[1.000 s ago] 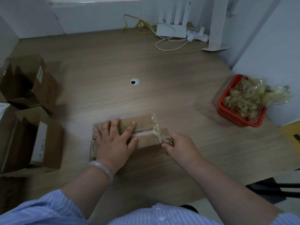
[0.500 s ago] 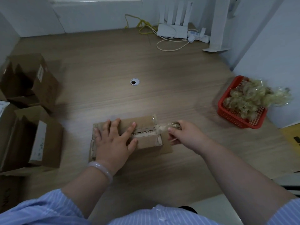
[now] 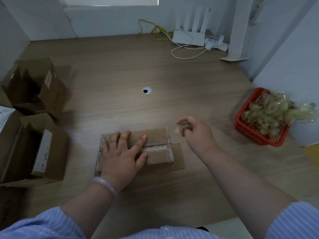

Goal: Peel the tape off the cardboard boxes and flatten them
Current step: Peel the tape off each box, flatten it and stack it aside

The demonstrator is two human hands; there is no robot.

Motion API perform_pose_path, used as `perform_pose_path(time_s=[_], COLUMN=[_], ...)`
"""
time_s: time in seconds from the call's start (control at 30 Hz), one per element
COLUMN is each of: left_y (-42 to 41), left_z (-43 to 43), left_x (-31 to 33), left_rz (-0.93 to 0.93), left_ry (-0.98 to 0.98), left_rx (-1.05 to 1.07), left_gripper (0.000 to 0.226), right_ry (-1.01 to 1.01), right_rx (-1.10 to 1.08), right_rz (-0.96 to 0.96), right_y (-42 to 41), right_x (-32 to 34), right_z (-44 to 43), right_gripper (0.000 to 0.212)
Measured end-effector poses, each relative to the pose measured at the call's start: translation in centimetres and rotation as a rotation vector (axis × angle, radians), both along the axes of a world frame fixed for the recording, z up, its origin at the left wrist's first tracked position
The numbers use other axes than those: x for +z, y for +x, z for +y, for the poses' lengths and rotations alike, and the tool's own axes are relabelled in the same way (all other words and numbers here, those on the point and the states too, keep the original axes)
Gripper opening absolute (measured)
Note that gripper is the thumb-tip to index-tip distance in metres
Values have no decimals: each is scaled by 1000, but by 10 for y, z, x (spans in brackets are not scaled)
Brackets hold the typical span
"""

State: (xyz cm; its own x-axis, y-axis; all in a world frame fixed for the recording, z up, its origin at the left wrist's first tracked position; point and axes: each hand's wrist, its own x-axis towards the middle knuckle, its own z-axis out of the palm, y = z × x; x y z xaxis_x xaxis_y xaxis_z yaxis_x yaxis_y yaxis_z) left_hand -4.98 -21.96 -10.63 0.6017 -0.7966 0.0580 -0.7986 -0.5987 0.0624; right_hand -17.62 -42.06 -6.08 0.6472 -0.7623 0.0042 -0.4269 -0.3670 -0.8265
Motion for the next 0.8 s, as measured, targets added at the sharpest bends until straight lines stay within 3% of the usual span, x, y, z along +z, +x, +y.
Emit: perform_pose_path(time_s=[0.07,0.17,0.3,0.5,0.73,0.8], left_y=[0,0,0,1,-1,-1], left_z=[0,-1,-1,-1,1,2], left_x=[0,0,0,1,2,3], left_rz=[-1,2,14,23,40,35], left_ry=[-10,-14,1,-6,1,-3], left_rx=[0,-2,7,5,-16,-34], left_gripper=[55,55,55,56,55,55], right_ry=[-120,-100,-138,-46,-162,-194], right_rx=[53,165,357,417,239,181], right_rz=[77,152,247,199,208,217], right_y=[4,6,1,-18,-6,1], right_x=[-2,-10,-25,-29,-19,-16], right_z=[3,11,20,24,-6,-15], right_gripper=[38,35,50,53,9,5])
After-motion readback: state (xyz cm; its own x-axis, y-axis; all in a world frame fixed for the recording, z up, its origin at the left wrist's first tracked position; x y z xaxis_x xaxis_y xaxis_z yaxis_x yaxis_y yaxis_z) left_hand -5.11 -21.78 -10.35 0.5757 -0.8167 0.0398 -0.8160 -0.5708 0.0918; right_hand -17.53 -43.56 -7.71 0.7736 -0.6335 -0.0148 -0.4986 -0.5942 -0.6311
